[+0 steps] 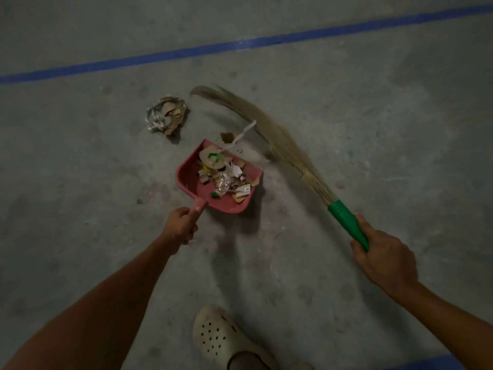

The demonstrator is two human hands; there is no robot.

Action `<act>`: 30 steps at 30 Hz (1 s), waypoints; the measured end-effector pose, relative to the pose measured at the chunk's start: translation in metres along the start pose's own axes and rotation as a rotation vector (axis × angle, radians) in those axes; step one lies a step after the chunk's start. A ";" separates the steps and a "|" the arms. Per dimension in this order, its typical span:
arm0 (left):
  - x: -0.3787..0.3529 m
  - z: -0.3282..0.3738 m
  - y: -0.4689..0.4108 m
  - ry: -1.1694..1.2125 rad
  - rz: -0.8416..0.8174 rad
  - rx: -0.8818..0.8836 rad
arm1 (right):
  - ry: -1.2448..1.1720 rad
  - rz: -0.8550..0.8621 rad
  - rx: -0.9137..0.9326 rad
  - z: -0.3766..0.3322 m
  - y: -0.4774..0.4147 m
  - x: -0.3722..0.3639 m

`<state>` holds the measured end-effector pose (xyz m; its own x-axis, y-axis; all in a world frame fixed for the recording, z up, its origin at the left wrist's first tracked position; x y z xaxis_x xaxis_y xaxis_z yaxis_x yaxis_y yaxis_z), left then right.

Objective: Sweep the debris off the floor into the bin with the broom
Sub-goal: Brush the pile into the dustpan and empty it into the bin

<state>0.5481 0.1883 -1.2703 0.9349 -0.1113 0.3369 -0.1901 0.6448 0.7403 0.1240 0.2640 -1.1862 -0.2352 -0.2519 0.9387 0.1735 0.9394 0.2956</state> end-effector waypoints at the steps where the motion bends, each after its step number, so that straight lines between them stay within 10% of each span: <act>1: 0.002 -0.001 0.006 0.010 0.003 -0.004 | -0.016 0.000 -0.018 -0.004 0.001 0.006; 18: 0.207 -0.023 0.006 -0.094 0.077 0.124 | -0.089 -0.342 -0.331 -0.163 -0.006 -0.015; 30: 0.357 0.029 -0.144 -0.271 0.037 0.065 | -0.253 -0.204 -0.546 -0.334 -0.025 -0.102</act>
<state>0.9009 0.0336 -1.2395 0.8142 -0.2927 0.5015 -0.2494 0.6036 0.7573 0.4633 0.1882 -1.2304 -0.5225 -0.2877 0.8026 0.5484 0.6074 0.5747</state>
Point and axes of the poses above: each hand's wrist, its own y-axis away from the middle knuckle, its own x-axis out of the back of the hand, z = x × y, the point moved 3 cm from there along -y, towards the middle knuckle, and after that the axes turned 1 degree about -z, right-handed, at the moved point
